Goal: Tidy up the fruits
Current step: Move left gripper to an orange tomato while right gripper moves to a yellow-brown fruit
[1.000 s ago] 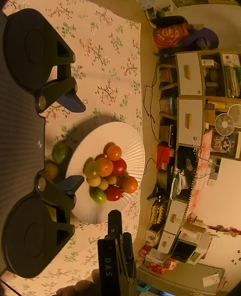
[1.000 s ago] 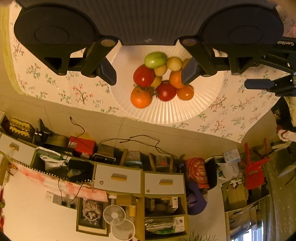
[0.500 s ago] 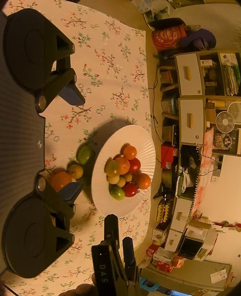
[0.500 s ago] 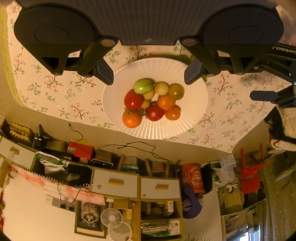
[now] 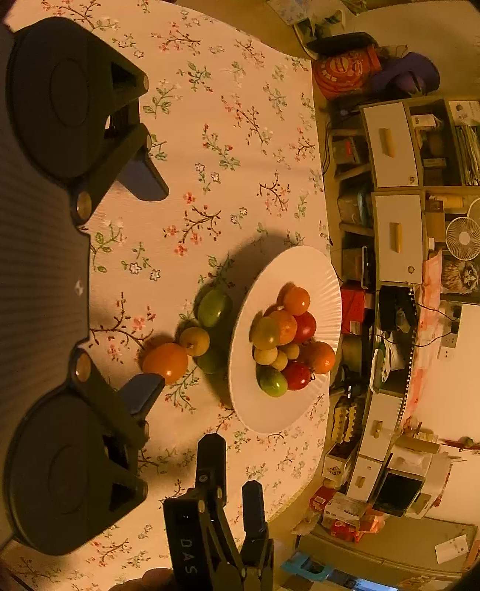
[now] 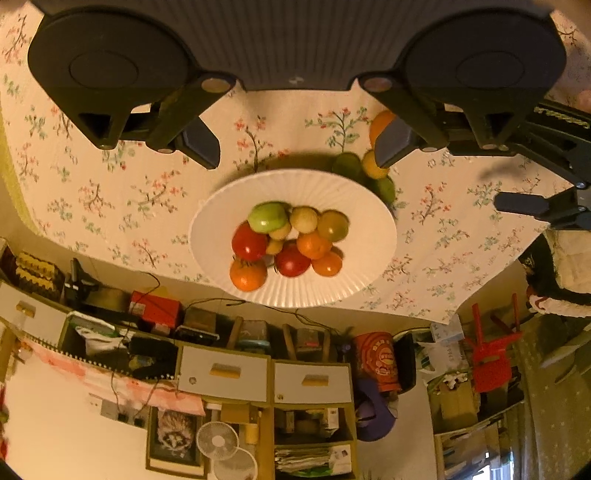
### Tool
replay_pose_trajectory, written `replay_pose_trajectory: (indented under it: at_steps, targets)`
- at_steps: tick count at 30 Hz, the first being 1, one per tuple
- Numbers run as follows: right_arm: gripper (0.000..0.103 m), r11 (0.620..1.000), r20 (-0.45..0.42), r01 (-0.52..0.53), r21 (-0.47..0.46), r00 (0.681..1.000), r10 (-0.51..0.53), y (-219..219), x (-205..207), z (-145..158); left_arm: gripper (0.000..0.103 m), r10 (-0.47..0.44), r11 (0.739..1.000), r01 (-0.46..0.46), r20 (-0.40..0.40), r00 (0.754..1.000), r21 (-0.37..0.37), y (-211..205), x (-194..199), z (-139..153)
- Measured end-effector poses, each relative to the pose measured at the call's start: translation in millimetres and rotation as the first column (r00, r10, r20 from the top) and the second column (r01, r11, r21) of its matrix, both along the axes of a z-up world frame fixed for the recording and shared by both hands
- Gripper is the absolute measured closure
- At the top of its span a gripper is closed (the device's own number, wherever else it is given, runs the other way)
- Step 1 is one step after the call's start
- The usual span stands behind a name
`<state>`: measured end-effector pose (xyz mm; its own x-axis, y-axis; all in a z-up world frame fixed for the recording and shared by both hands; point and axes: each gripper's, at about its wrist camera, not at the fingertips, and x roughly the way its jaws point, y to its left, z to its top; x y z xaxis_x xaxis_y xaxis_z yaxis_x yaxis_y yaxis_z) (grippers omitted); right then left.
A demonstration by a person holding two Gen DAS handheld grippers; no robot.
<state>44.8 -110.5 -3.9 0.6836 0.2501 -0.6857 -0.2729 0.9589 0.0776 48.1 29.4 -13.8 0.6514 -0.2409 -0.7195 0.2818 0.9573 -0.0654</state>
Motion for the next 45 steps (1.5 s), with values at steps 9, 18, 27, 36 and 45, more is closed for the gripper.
replay_pose_trajectory:
  at_steps: [9, 18, 27, 36, 45]
  targets:
    - [0.007, 1.0, -0.009, 0.019, 0.01, 1.0, -0.019, -3, -9, -8, 0.008, 0.009, 1.0, -0.009, -0.03, 1.0, 0.006, 5, -6, -13]
    - [0.004, 1.0, -0.005, -0.018, -0.021, 1.0, 0.018, 8, -12, -15, 0.008, 0.009, 0.999, -0.008, -0.026, 1.0, 0.035, 10, -11, -25]
    - [0.004, 1.0, -0.021, -0.02, -0.021, 1.0, 0.02, 7, -11, -24, 0.008, -0.016, 0.997, 0.016, 0.004, 1.0, 0.07, 3, -11, -41]
    - [0.004, 1.0, -0.035, 0.001, -0.016, 0.999, -0.001, 3, -6, -29, 0.008, -0.039, 0.999, 0.039, 0.011, 0.999, 0.039, -10, -7, -42]
    - [0.004, 0.999, -0.037, 0.032, -0.012, 0.999, -0.032, -8, 0, -29, 0.021, -0.12, 0.993, 0.12, 0.03, 0.992, 0.008, -38, -9, -41]
